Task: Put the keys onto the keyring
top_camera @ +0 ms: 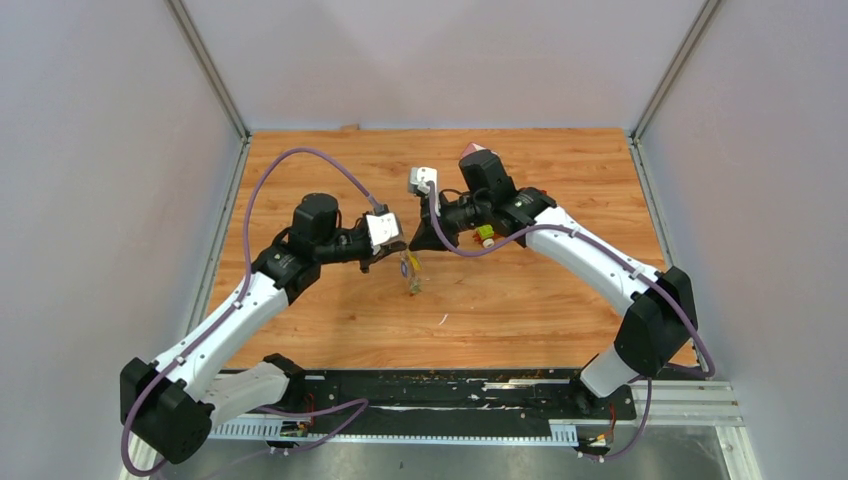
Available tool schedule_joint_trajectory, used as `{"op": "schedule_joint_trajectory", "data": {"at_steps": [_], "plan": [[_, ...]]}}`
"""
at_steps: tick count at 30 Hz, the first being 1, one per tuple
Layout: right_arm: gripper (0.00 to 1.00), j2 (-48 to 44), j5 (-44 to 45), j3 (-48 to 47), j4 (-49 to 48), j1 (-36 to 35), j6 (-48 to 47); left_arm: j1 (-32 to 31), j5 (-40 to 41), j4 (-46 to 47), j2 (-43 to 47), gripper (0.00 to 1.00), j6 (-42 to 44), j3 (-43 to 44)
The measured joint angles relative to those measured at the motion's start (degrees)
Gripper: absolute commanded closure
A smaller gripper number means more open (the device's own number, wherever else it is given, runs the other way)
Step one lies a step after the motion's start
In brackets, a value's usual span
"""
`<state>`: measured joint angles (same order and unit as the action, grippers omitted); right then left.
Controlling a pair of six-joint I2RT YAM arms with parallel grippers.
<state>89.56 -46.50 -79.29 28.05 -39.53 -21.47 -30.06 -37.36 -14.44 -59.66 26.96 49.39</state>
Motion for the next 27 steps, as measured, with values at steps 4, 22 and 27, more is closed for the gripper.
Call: {"op": "schedule_joint_trajectory", "data": {"at_steps": [4, 22, 27], "plan": [[1.00, 0.37, 0.11, -0.09, 0.04, 0.39, 0.66, -0.09, 0.39, -0.04, 0.44, 1.00, 0.74, -0.39], [1.00, 0.59, -0.46, -0.59, 0.11, 0.98, 2.62, -1.84, 3.80, -1.14, 0.81, 1.00, 3.91, -0.61], [1.00, 1.49, -0.57, -1.03, -0.02, 1.01, 3.26, -2.36, 4.96, -1.27, 0.79, 1.00, 4.09, -0.70]]}}
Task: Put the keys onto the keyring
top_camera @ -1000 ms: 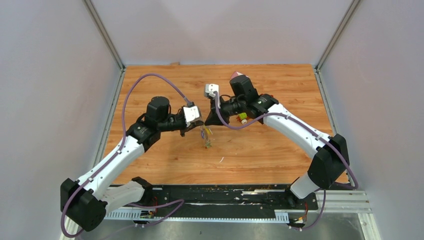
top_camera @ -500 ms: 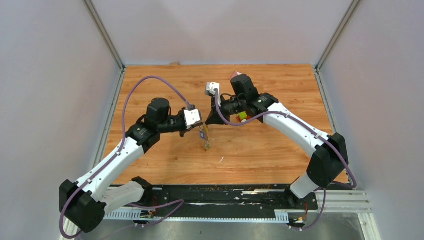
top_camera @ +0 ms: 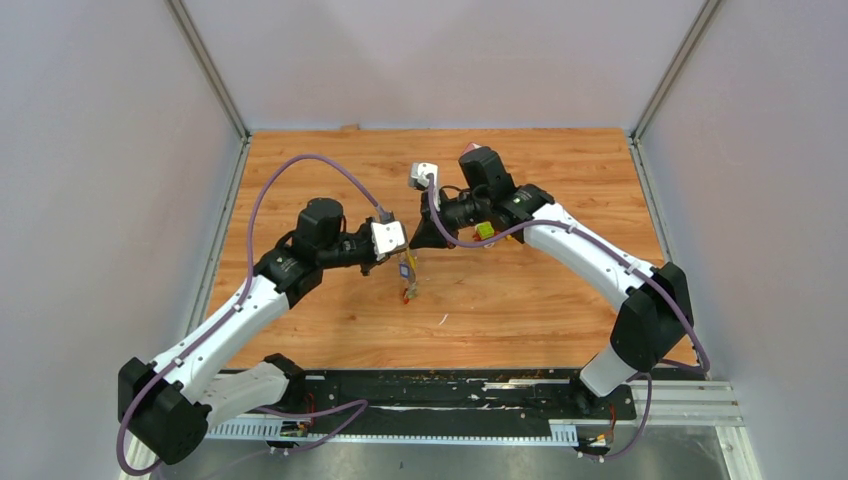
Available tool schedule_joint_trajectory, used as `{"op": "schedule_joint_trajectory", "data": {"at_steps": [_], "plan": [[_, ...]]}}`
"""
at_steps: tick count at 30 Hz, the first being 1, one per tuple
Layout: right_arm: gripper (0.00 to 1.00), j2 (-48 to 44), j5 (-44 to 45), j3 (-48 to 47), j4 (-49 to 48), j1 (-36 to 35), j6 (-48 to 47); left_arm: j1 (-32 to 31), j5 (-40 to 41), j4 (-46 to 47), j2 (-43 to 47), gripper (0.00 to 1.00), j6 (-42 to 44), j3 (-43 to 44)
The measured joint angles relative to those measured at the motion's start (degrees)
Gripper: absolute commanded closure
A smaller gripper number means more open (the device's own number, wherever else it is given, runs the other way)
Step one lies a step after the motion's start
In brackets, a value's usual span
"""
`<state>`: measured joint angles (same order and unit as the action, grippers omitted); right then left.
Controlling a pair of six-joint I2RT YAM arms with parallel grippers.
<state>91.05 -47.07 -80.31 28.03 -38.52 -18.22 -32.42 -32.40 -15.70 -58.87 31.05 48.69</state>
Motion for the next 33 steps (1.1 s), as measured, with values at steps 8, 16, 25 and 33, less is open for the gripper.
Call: {"op": "schedule_joint_trajectory", "data": {"at_steps": [8, 16, 25, 33], "plan": [[1.00, 0.81, 0.22, 0.00, 0.04, 0.07, 0.22, -0.13, 1.05, -0.59, 0.00, 1.00, 0.39, -0.02], [1.00, 0.81, 0.02, 0.00, 0.20, 1.22, 0.17, -0.13, 0.79, -0.59, 0.55, 1.00, 0.37, -0.04], [0.98, 0.81, -2.10, 0.00, 1.31, 1.97, -0.15, -0.15, -2.40, 0.13, 1.55, 1.00, 0.81, -0.33], [0.77, 0.81, -3.54, 0.00, 3.17, 2.27, -2.23, -0.15, -5.68, 0.15, 1.55, 1.00, 2.47, -0.33]]}}
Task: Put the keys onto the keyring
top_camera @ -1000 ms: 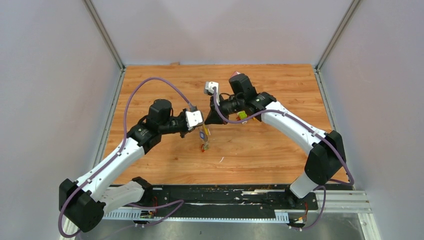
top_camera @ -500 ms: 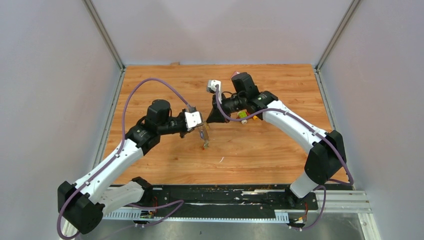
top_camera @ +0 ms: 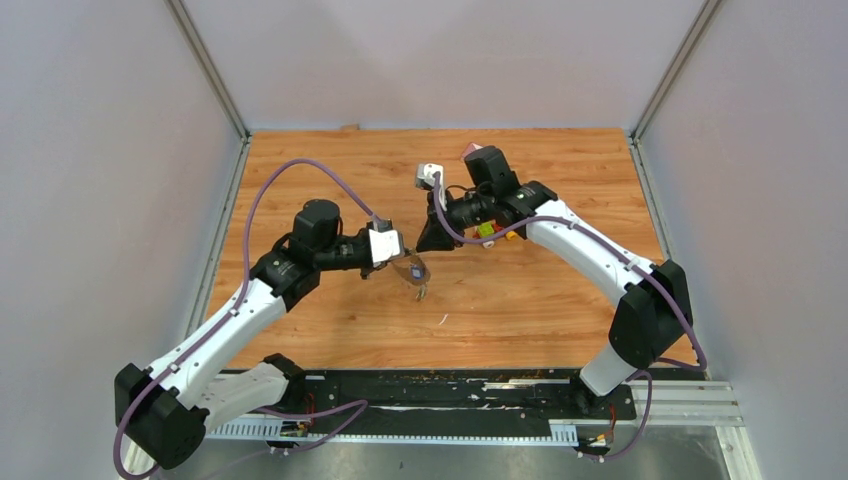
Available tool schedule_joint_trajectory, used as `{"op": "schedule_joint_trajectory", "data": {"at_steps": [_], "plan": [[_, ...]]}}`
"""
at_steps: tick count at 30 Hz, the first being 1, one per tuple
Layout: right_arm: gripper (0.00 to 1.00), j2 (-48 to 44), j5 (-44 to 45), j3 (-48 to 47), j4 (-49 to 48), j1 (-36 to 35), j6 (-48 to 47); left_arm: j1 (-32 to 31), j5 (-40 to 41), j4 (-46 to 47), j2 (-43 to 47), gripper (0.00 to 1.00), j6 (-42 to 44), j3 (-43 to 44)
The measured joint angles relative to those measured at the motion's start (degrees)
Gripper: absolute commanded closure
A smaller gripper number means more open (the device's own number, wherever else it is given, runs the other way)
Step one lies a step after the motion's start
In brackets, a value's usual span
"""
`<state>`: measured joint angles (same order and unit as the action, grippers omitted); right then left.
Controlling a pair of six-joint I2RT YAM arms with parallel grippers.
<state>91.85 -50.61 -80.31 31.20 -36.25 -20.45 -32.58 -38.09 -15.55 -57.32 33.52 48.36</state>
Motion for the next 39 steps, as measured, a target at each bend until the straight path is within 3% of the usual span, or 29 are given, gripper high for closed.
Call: {"op": "schedule_joint_trajectory", "data": {"at_steps": [10, 14, 22, 31, 39], "plan": [[0.51, -2.89, -1.46, 4.02, 0.79, 0.44, -6.38, -0.28, -5.38, 0.61, -1.07, 1.00, 0.33, 0.00], [0.48, -8.20, -1.44, 7.06, 0.68, 0.44, -10.25, -0.42, -7.32, 1.81, -1.81, 1.00, -0.61, 0.00], [0.53, -17.40, -0.35, 10.84, -0.55, 0.42, -14.71, -0.42, -10.91, 4.61, -4.15, 1.00, -4.48, 0.00], [0.56, -17.94, 1.60, 11.76, -2.05, -0.24, -15.74, -0.44, -14.62, 12.04, -5.81, 1.00, -13.79, 0.00], [0.65, -17.86, 1.66, 12.94, -2.40, -0.98, -15.91, -0.44, -16.06, 17.81, -5.81, 1.00, -18.56, -1.18]]}}
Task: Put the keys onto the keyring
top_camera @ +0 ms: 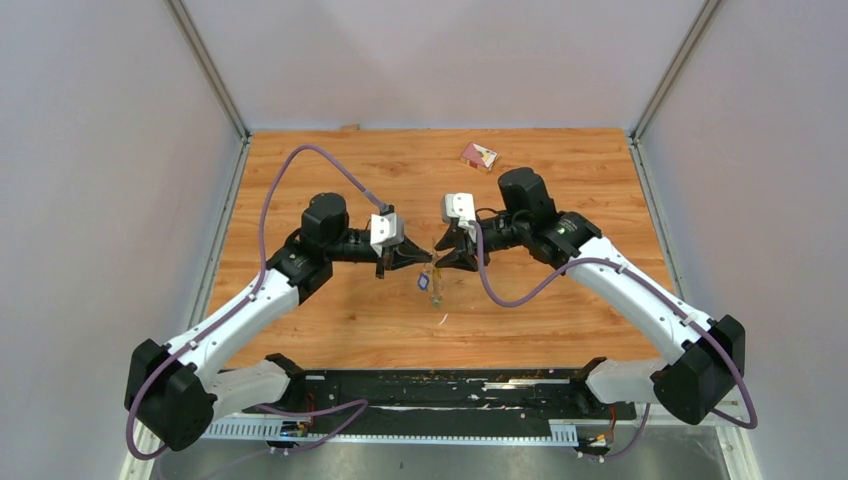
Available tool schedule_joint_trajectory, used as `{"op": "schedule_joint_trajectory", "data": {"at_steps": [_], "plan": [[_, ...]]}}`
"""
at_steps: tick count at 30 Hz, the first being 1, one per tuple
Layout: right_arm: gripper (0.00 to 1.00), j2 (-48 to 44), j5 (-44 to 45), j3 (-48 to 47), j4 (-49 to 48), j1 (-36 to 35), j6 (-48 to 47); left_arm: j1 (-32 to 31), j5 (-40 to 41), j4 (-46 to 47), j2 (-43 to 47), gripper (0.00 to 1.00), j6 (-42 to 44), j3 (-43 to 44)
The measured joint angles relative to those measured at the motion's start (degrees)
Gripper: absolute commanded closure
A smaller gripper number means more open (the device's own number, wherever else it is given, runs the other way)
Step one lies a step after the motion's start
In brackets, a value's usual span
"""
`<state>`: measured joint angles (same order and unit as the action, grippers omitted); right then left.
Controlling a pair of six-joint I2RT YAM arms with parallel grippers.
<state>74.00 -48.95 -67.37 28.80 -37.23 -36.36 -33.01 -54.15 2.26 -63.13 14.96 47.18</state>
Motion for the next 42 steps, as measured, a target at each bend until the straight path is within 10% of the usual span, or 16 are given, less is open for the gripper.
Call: {"op": "schedule_joint_trajectory", "data": {"at_steps": [32, 42], "plan": [[1.00, 0.63, 0.87, 0.04, -0.61, -0.37, -0.37, 0.07, -0.07, 2.95, 0.07, 1.00, -2.16, -2.23], [1.00, 1.49, 6.71, -1.53, 5.01, -1.49, -3.28, -0.07, 2.14, -2.86, 0.79, 0.62, 6.73, -1.75]]}}
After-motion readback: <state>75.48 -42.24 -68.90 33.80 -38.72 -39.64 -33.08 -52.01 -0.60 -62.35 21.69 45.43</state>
